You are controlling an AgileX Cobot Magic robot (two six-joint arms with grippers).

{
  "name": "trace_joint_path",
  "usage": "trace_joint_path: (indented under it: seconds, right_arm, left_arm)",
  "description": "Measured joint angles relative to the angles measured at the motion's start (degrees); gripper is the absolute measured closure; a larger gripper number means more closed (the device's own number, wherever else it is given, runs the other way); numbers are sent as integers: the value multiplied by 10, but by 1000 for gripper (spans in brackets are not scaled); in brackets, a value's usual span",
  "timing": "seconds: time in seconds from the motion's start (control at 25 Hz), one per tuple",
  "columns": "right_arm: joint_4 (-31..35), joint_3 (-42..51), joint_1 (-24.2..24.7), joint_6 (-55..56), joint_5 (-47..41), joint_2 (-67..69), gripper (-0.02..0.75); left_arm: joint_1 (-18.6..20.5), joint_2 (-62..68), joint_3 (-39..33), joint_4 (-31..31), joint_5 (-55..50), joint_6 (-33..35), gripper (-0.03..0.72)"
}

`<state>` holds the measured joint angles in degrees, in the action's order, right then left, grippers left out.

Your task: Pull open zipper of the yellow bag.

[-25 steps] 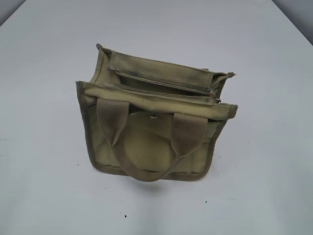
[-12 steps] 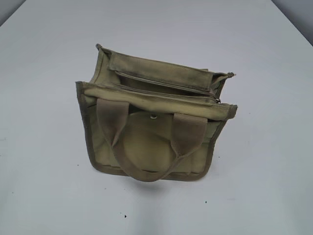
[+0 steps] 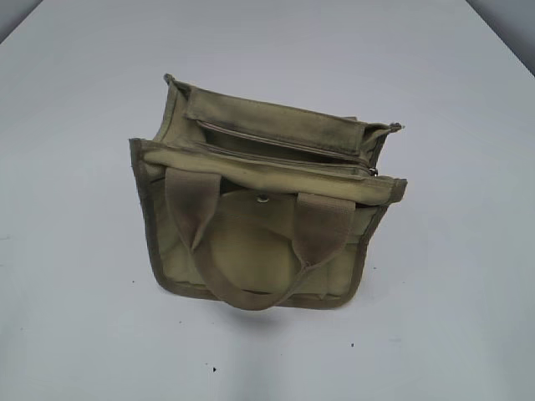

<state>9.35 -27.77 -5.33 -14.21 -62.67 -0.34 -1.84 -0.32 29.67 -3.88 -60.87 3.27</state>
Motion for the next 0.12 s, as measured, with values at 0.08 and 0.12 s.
trace_joint_path:
  seconds: [0.08, 0.12]
  right_arm:
    - [0, 0, 0, 0, 0, 0, 144]
    - [0, 0, 0, 0, 0, 0, 144]
  left_arm:
    - [0, 0, 0, 0, 0, 0, 162]
    - [0, 0, 0, 0, 0, 0, 162]
